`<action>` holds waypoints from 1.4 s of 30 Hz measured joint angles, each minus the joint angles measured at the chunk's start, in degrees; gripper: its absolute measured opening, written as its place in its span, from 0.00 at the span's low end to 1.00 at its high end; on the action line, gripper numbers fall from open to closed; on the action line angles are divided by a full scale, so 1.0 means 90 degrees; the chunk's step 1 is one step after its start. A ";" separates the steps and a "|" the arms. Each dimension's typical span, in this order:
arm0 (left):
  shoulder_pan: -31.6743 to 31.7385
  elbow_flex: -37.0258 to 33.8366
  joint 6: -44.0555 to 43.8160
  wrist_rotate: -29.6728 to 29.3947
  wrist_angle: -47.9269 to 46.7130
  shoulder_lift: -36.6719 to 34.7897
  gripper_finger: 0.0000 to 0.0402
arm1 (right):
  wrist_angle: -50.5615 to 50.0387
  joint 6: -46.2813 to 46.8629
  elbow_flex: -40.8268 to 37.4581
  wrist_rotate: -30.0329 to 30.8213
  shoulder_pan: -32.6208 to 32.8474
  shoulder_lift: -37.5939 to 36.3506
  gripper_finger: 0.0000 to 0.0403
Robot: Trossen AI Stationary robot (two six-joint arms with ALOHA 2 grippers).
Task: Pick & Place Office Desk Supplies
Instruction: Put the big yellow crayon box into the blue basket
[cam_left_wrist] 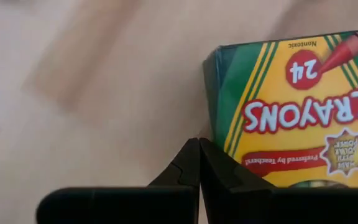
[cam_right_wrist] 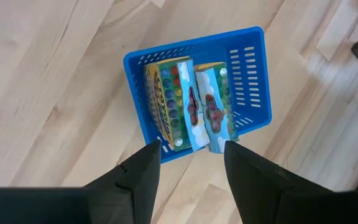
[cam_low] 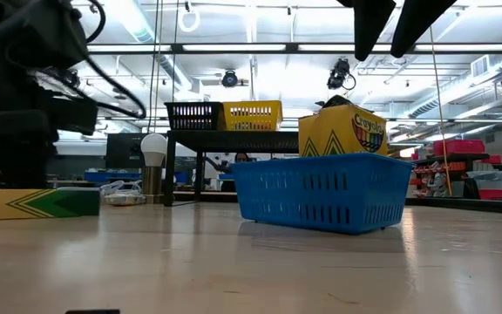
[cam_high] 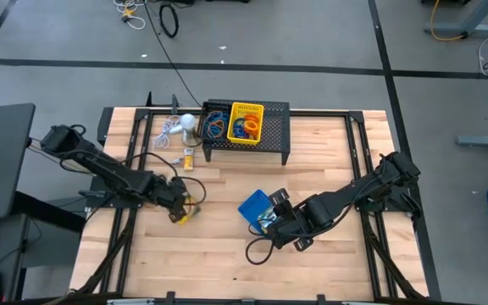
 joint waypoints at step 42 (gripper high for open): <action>-0.1817 0.1821 0.3498 0.0335 0.0193 0.2073 0.00 | 0.0027 -0.0409 -0.0002 0.0512 -0.0005 0.0002 0.46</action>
